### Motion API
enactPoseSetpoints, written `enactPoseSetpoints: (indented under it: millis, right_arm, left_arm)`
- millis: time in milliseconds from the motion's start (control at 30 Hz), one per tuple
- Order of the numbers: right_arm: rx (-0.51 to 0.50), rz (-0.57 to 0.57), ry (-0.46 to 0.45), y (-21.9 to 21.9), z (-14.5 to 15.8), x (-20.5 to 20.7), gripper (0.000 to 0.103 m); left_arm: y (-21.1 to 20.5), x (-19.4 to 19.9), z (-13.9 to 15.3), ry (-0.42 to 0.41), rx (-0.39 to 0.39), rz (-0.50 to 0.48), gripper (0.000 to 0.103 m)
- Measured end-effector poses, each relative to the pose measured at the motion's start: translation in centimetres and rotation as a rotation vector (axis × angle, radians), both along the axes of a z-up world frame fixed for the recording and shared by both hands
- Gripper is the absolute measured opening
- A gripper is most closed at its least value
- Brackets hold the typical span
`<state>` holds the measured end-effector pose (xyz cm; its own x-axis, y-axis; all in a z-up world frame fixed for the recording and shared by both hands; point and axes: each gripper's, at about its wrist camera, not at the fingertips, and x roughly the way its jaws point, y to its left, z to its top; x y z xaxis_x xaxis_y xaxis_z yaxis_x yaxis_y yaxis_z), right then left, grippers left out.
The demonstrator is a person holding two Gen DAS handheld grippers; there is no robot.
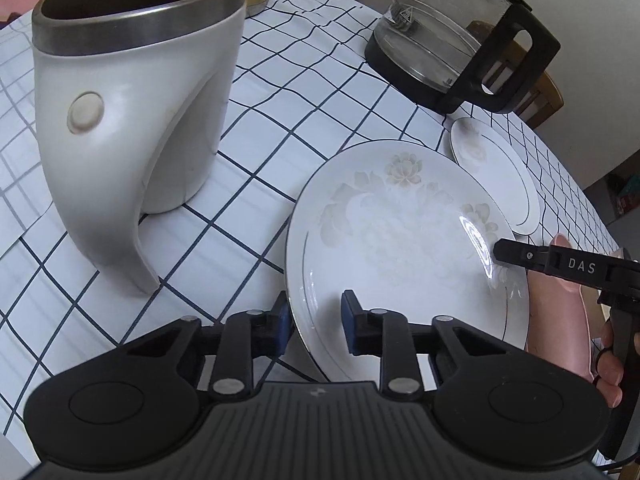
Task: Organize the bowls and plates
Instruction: 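Lift the large floral plate with both grippers and lower it beside the white mug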
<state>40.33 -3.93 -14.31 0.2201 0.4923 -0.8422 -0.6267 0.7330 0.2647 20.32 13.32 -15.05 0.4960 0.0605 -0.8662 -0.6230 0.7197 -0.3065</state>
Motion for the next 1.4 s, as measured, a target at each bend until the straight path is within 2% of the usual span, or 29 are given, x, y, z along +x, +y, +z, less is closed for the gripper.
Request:
enactPoseSetpoints:
  millis: [67, 500, 700, 967, 1400]
  right_arm:
    - [-0.002, -0.005, -0.001, 0.0, 0.0, -0.1, 0.012]
    - [-0.008, -0.019, -0.028, -1.6, 1.2, -3.8, 0.01]
    - [0.019, -0.065, -0.023, -3.9, 2.7, -7.1, 0.009]
    - [0.06, -0.147, -0.016, -7.6, 4.9, -12.7, 0.008]
    - [0.05, -0.296, 0.016, -13.0, 3.0, -21.7, 0.008]
  left_arm:
    - [0.2, -0.1, 0.0, 0.004, 0.007, -0.002, 0.018]
    - [-0.8, -3.2, 1.2, -0.021, 0.051, -0.091, 0.017]
    - [-1.5, -6.1, 2.9, -0.058, 0.049, -0.147, 0.017]
    - [-3.0, -9.9, 4.1, -0.068, 0.054, -0.26, 0.017]
    - [-6.7, -14.3, 2.8, -0.054, 0.094, -0.456, 0.017]
